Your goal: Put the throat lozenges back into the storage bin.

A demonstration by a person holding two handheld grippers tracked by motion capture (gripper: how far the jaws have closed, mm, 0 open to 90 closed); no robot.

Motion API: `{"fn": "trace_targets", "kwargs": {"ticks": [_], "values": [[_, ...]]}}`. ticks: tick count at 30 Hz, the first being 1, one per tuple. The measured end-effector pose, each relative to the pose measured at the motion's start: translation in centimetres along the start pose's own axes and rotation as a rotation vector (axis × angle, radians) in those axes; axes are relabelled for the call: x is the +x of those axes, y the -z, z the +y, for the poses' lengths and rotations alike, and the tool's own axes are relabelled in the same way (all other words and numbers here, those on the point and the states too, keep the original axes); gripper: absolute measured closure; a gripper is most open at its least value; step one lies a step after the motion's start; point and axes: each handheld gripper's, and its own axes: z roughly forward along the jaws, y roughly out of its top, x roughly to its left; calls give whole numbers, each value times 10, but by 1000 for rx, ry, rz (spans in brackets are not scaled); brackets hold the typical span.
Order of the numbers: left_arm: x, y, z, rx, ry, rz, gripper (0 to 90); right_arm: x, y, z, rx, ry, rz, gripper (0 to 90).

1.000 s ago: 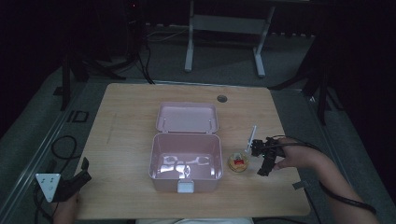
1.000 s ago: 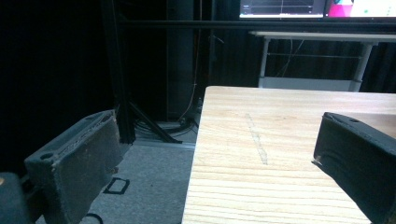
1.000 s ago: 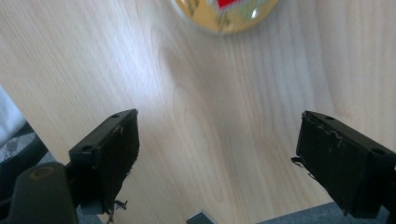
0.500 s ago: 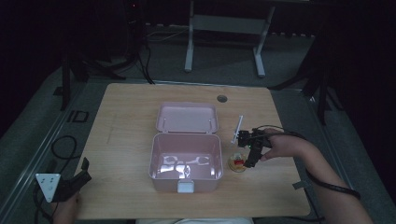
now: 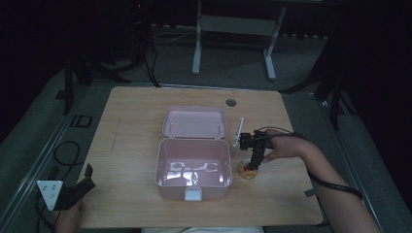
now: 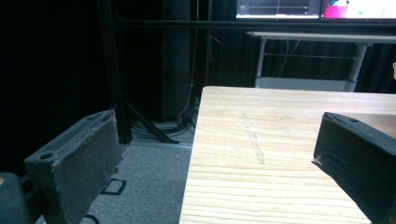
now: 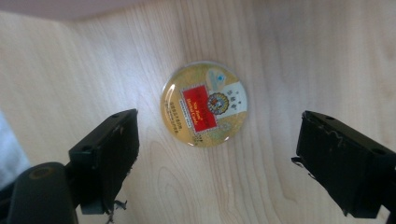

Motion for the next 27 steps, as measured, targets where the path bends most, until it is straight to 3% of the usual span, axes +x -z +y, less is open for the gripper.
{"fn": "trace_targets", "kwargs": {"ticks": [14, 24, 27], "values": [[0, 0, 0, 0, -3, -2, 11, -6, -58, 0, 27, 5, 62, 130], [0, 0, 0, 0, -3, -3, 10, -5, -77, 0, 51, -11, 69, 135], [0, 0, 0, 0, -3, -3, 10, -5, -79, 0, 56, 0, 79, 196]]}}
